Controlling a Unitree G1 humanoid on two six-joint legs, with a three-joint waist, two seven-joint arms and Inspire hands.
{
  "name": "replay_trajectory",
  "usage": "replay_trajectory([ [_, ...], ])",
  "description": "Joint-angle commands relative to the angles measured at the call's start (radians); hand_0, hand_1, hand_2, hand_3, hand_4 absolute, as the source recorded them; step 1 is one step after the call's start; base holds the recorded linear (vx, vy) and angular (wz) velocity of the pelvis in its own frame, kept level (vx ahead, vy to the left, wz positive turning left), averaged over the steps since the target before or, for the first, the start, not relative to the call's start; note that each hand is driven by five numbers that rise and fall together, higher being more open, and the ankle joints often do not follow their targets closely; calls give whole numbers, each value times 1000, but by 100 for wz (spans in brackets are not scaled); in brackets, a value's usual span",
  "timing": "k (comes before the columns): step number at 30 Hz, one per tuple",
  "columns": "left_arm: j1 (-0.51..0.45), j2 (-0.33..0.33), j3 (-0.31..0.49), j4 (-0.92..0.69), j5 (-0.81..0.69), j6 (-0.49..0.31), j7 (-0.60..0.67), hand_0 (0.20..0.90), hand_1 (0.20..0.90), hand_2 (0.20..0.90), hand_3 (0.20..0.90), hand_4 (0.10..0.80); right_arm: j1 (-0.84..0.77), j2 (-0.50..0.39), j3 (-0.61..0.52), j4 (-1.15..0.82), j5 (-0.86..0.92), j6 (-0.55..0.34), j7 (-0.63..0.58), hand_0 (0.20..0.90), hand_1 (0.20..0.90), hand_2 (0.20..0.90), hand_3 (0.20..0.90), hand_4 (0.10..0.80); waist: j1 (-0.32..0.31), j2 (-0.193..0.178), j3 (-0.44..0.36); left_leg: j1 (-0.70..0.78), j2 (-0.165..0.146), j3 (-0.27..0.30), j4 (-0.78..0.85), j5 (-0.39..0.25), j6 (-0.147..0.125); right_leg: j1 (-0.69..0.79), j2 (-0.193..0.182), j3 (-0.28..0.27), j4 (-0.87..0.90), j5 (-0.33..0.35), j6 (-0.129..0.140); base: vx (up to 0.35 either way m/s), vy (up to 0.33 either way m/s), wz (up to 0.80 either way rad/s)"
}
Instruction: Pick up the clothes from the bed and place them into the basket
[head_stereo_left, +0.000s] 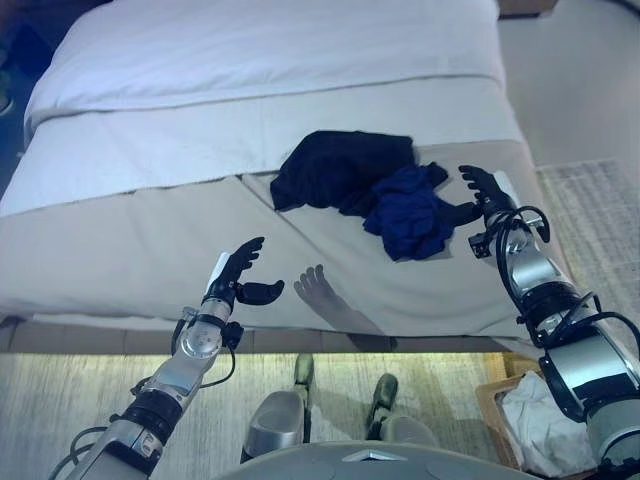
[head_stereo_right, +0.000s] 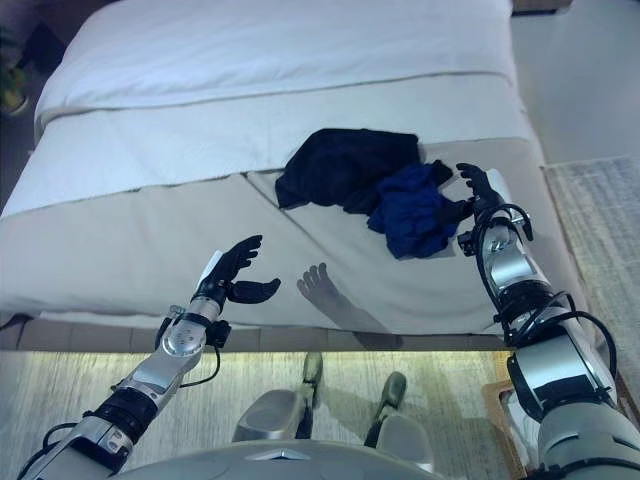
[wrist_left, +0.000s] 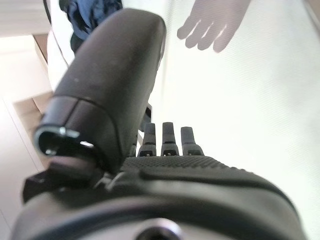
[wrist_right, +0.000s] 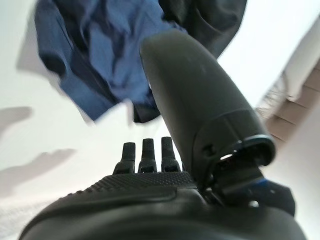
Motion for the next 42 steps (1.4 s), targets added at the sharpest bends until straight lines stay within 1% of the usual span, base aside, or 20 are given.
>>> replay_trajectory([
  [1,-97,40,34,-76,-29,-142,40,900,900,900,900,800,-188,-87,36,-6,4,-36,-28,900,900,900,900,800,16,9,97,-41,-45,-30,96,-99,-3,-61,-15,42,222,-127,-41,-71,49,22],
  [5,-99,37,23,-101,-41,-166,48,900,900,900,900,800,-201,-99,47,74,-23,-11,-16,900,900,900,900,800,37,26,159,-90,-55,-43,157,-106,3,-99,-36,13,285,-141,-45,-3,36,15],
  [10,-99,46,11,-137,-47,-179,55,900,900,900,900,800,-251,-101,75,137,-26,40,8,900,900,900,900,800,60,44,215,-155,-79,-59,219,-110,16,-160,-51,-1,351,-151,-45,-11,-2,6],
  [14,-100,45,-3,-153,-48,-192,64,900,900,900,900,800,-281,-94,100,162,-38,71,39,900,900,900,900,800,67,54,226,-198,-89,-56,238,-113,25,-210,-62,1,384,-156,-41,-1,14,3],
  [19,-108,48,-20,-209,-46,-186,102,900,900,900,900,800,-300,-91,109,174,-21,66,30,900,900,900,900,800,78,69,226,-307,-106,-53,310,-129,42,-325,-84,-9,483,-181,-46,-32,28,2],
  [22,-114,45,-28,-220,-43,-176,114,900,900,900,900,800,-323,-88,108,188,-23,63,20,900,900,900,900,800,84,75,226,-343,-114,-58,343,-138,45,-359,-95,-12,524,-194,-50,-11,8,1],
  [23,-114,44,-32,-226,-43,-174,119,900,900,900,900,800,-336,-91,110,191,-25,62,12,900,900,900,900,800,87,79,226,-359,-117,-60,359,-142,47,-376,-101,-11,543,-199,-51,41,-9,3],
  [24,-108,45,-38,-233,-43,-169,125,900,900,900,900,800,-352,-94,117,189,-22,64,-20,900,900,900,900,800,91,80,226,-362,-125,-61,387,-180,48,-387,-110,5,587,-239,-44,34,-7,4],
  [29,-84,52,-35,-263,-41,-150,133,900,900,900,900,800,-400,-117,92,180,26,95,-134,900,900,900,900,800,101,95,226,-420,-136,-54,467,-214,52,-439,-128,-2,681,-279,-56,-5,7,8],
  [32,-54,52,-36,-280,-37,-152,141,900,900,900,900,800,-444,-128,70,165,82,97,-207,900,900,900,900,800,108,107,226,-441,-142,-52,498,-229,53,-461,-133,2,722,-300,-63,11,38,12],
  [35,-32,55,-34,-295,-36,-151,147,900,900,900,900,800,-468,-133,48,140,133,86,-251,900,900,900,900,800,111,114,226,-454,-143,-49,517,-237,54,-475,-136,5,751,-313,-67,13,41,4],
  [36,-26,55,-33,-296,-38,-152,147,900,900,900,900,800,-475,-135,40,135,146,73,-264,571,571,571,516,416,111,116,226,-457,-144,-48,525,-241,54,-479,-136,8,762,-317,-69,21,31,3],
  [37,-20,55,-29,-297,-41,-154,144,900,900,900,900,800,-483,-139,34,129,153,68,-272,300,300,300,200,100,112,117,226,-458,-146,-48,531,-245,55,-481,-137,10,769,-322,-70,32,34,5],
  [42,1,62,-27,-303,-37,-166,144,900,900,900,900,800,-486,-151,20,94,149,61,-287,300,300,300,200,100,109,112,226,-446,-145,-42,544,-257,56,-465,-138,13,764,-320,-68,29,13,4],
])
